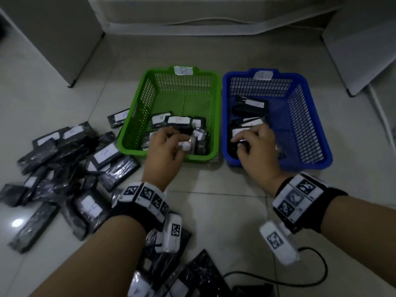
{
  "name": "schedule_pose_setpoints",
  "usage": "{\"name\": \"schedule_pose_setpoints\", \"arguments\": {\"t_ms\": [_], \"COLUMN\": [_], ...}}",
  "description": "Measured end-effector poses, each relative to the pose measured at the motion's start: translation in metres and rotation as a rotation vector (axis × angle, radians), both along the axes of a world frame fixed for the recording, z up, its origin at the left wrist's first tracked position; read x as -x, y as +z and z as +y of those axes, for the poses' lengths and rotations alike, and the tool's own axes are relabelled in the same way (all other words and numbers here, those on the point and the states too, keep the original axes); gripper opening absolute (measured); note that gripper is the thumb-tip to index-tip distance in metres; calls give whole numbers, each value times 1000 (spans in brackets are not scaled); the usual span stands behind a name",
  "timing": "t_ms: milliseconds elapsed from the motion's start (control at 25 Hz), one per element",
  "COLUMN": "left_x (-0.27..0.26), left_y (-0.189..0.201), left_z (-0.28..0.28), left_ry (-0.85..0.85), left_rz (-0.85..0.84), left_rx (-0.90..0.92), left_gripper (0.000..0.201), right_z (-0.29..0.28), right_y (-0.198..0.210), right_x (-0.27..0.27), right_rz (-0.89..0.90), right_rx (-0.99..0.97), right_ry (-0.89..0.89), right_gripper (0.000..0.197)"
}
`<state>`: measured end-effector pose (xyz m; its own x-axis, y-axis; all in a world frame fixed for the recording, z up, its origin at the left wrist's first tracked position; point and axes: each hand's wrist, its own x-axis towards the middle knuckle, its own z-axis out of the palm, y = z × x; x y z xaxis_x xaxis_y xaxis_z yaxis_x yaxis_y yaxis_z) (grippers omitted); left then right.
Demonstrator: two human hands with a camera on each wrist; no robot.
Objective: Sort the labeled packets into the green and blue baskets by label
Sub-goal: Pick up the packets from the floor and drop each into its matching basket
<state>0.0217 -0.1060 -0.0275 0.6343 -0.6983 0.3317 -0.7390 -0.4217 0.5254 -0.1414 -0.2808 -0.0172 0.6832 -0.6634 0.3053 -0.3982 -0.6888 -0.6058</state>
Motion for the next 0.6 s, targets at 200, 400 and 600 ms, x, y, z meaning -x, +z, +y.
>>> {"name": "schedule_pose_setpoints", "arguments": {"t_ms": [200,400,600], "left_x": [37,77,95], "left_y": [-17,-44,-44], "left_z": [90,163,168], "left_ry": [14,-45,61], "left_rz": [100,259,347], "left_rx": [-90,-447,-555], "left_gripper": [25,43,65], "right_z": [84,127,141], "right_y": [-27,-49,-50], "right_x": [21,25,19], "right_rz": [128,483,595], "right_rx": [-307,-421,-227], "right_ry": [406,692,925], "right_gripper": [25,24,42]}}
